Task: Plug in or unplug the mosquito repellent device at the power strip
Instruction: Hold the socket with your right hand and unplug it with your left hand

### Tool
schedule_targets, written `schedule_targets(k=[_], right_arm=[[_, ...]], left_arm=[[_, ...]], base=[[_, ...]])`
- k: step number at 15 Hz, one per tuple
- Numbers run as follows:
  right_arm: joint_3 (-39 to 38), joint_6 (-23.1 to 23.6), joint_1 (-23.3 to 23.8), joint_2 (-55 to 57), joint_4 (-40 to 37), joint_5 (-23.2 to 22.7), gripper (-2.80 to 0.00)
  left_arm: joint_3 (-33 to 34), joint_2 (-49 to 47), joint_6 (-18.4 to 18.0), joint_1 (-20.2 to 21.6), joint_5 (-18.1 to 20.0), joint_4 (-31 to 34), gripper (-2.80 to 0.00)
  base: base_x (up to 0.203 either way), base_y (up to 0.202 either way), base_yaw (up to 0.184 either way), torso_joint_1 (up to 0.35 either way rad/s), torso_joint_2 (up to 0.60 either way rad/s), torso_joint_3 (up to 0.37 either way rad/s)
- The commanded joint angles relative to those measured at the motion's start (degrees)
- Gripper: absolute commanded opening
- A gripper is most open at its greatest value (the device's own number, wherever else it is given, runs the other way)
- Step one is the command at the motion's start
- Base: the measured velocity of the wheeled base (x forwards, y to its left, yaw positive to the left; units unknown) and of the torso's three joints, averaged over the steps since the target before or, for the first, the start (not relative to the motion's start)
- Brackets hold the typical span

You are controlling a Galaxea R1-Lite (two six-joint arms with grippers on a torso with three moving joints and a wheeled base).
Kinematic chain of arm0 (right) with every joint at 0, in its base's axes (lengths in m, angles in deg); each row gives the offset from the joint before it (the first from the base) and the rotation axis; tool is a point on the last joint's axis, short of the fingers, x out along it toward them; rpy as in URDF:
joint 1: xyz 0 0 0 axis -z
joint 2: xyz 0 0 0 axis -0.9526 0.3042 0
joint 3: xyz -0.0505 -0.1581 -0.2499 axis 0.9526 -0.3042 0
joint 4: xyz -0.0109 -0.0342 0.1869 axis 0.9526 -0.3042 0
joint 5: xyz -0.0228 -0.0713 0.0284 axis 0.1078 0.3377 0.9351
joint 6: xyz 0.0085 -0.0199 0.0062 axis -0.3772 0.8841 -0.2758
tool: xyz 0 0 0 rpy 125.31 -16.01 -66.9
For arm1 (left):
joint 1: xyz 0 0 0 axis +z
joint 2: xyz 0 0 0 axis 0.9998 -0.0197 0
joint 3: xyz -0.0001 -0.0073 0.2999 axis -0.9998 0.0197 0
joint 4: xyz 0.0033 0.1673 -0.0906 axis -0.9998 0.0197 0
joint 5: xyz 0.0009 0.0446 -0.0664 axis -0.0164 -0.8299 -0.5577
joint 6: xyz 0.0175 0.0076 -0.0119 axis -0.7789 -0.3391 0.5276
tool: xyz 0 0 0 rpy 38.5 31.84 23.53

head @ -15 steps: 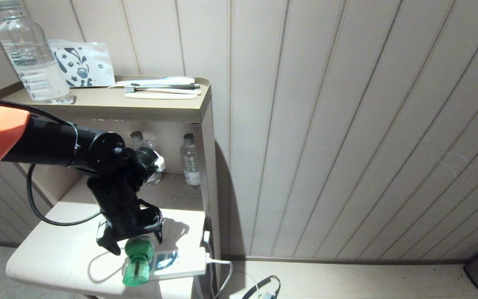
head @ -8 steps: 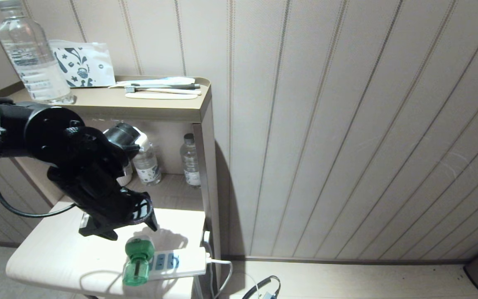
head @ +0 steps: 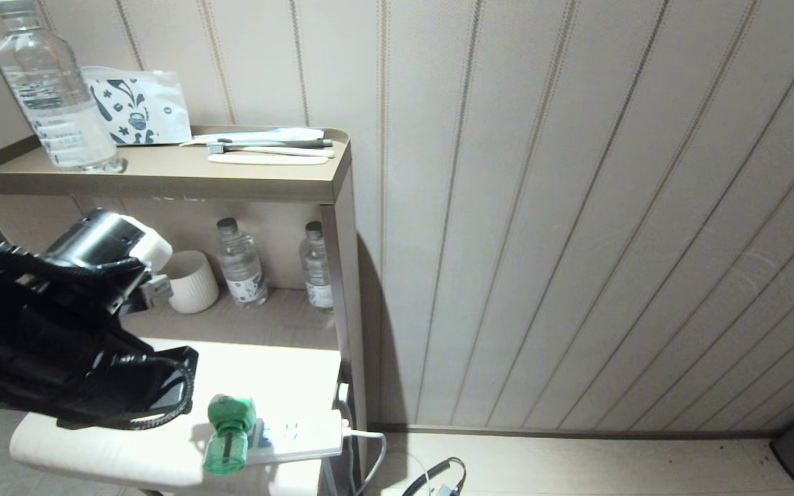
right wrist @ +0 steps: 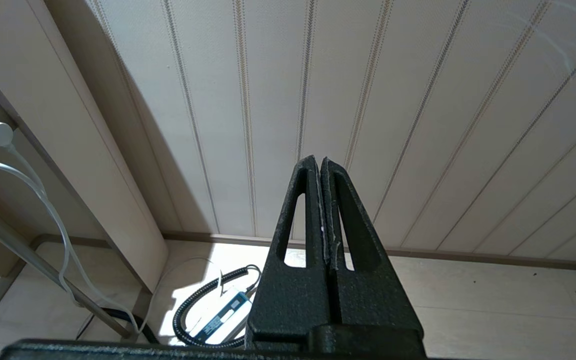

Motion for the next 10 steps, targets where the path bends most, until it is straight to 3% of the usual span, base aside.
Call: schedule_targets(k=[1,5,10], right_arm=[[0.0,0.0,0.0,0.0,0.0,0.0,-2.80],[0.0,0.0,0.0,0.0,0.0,0.0,-2.80],[0.0,0.0,0.0,0.0,0.0,0.0,-2.80]], left_arm=[[9.3,10.2,-1.7,1.2,-1.5,-4.1,-2.80],[27.3,29.0,-13.6,12.1,-5.5,-24.3,-2.80],[43.1,57.9,-21.2,19.4,-5.9,-33.0,-2.80]], base=[[0.000,0.000,0.000,0.000,0.00,0.000],[0.000,0.000,0.000,0.000,0.00,0.000],[0.000,0.000,0.000,0.000,0.00,0.000]])
